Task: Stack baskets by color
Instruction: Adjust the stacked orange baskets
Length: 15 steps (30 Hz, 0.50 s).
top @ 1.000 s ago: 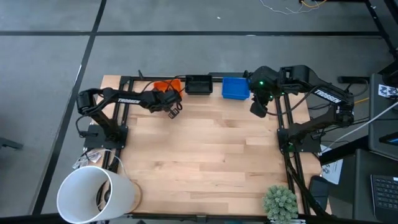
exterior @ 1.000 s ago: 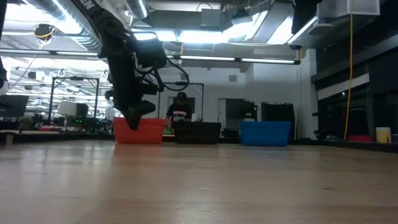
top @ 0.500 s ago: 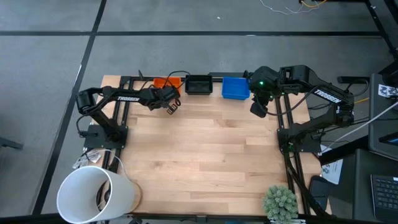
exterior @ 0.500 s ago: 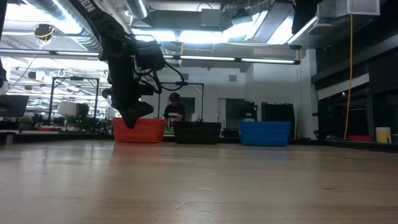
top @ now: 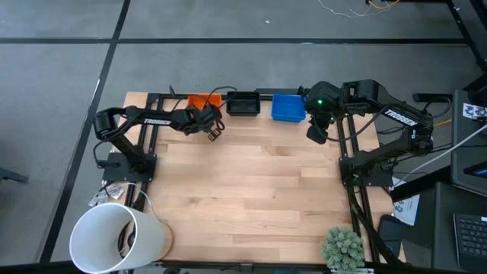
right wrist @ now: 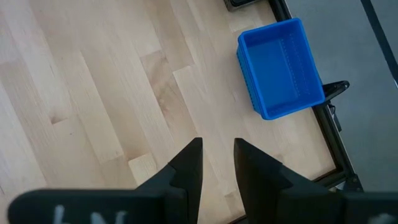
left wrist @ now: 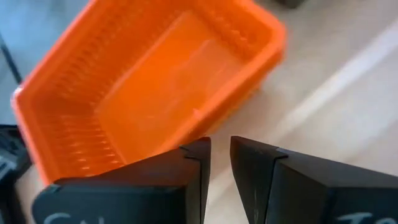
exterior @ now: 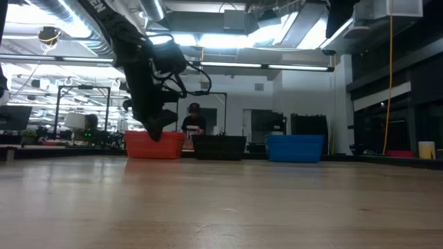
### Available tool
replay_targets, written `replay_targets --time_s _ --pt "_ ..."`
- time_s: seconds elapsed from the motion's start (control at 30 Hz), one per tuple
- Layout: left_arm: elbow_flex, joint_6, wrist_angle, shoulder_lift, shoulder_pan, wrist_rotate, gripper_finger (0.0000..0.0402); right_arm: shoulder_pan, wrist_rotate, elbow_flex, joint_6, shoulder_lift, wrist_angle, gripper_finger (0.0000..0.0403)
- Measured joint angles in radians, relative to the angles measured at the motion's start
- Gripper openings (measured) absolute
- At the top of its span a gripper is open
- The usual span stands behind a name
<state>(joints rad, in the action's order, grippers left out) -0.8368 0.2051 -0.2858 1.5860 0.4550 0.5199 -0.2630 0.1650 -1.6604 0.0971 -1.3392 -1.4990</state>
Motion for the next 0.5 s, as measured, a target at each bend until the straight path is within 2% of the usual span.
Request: replay_targets --time_s 0.2,0.5 --pt "0.000 -0.006 0.006 0.000 0.041 0.011 0.0055 0.000 0.000 0.000 0.000 0.000 -0.005 0.0090" --pt "0.000 -0.039 0.151 0.000 0.032 -0.068 0.0055 0.000 0.000 0.000 0.001 0.000 -0.005 0.0090"
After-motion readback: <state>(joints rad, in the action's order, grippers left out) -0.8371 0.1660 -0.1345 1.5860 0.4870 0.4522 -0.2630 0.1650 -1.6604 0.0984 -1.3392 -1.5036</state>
